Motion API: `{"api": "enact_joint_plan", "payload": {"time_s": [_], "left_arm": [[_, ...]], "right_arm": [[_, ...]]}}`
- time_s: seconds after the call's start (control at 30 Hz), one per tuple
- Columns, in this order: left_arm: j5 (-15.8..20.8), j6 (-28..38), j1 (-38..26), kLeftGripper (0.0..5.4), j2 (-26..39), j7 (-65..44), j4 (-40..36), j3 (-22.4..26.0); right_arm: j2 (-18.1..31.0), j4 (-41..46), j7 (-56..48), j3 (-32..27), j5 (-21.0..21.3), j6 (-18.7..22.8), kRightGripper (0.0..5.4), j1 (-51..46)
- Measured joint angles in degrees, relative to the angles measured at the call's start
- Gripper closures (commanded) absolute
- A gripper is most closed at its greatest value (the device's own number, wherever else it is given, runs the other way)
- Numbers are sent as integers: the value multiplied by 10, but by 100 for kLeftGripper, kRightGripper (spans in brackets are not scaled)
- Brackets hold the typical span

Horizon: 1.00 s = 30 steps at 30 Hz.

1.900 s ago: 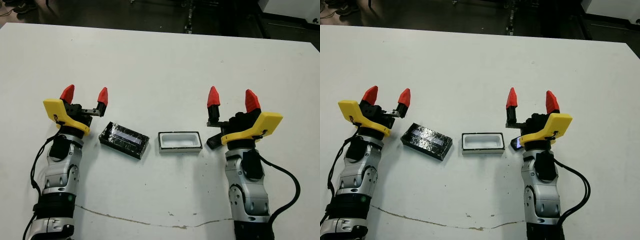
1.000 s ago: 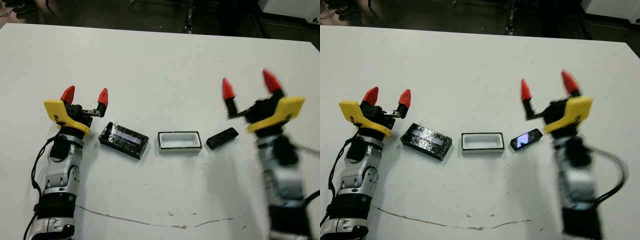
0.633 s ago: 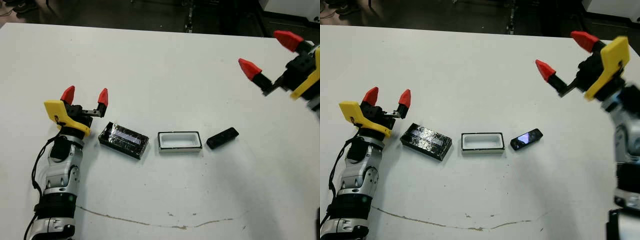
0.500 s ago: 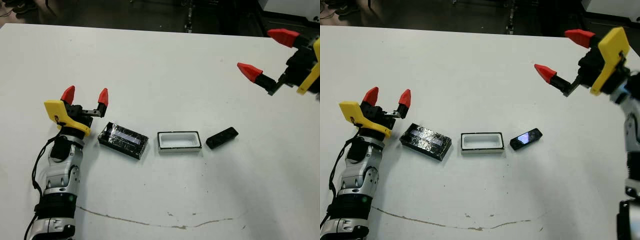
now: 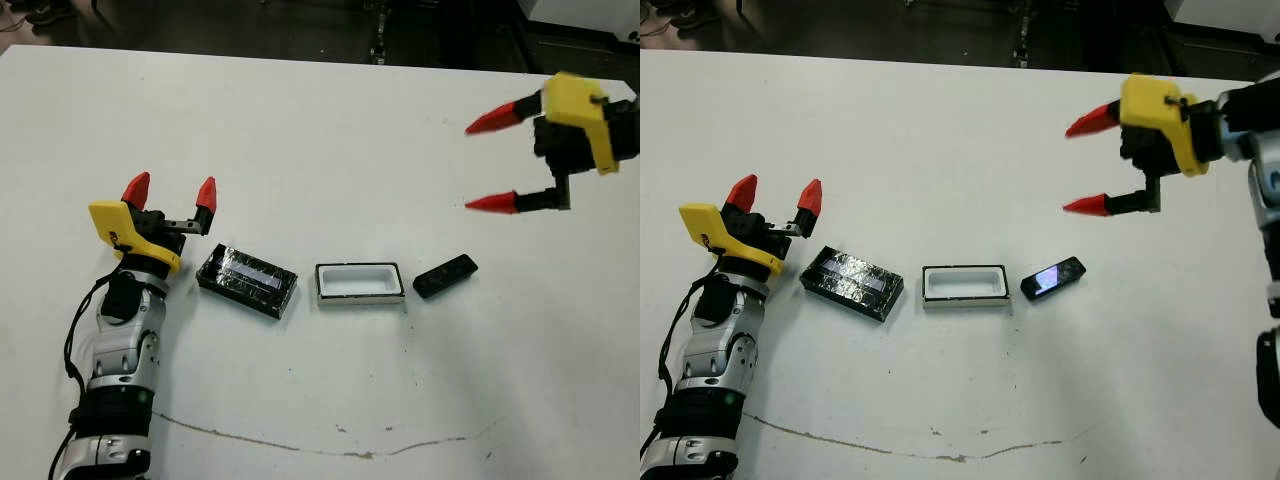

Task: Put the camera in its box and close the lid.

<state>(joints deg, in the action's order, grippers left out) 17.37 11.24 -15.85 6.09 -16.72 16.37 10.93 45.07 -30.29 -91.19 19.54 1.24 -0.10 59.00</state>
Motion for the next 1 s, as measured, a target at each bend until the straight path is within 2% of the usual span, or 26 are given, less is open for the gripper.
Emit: {"api": "enact_joint_plan", "payload": {"time_s": [0.1,0.3,0.47,1.0], "left_arm": [[0,0,0,0,0,0,2,0],[0,0,0,0,0,2,3,0],[0,0,0,0,0,1,3,0],[0,2,0,0,0,1,5,0]], "right_arm": [[-1,1,-9,39,9,-7,3,10],[0,8,-10,110,-12,-5,3,15],[4,25,-10,124,-26,1,3,15],[0,22,-10,138,-26,6,3,-1]]}}
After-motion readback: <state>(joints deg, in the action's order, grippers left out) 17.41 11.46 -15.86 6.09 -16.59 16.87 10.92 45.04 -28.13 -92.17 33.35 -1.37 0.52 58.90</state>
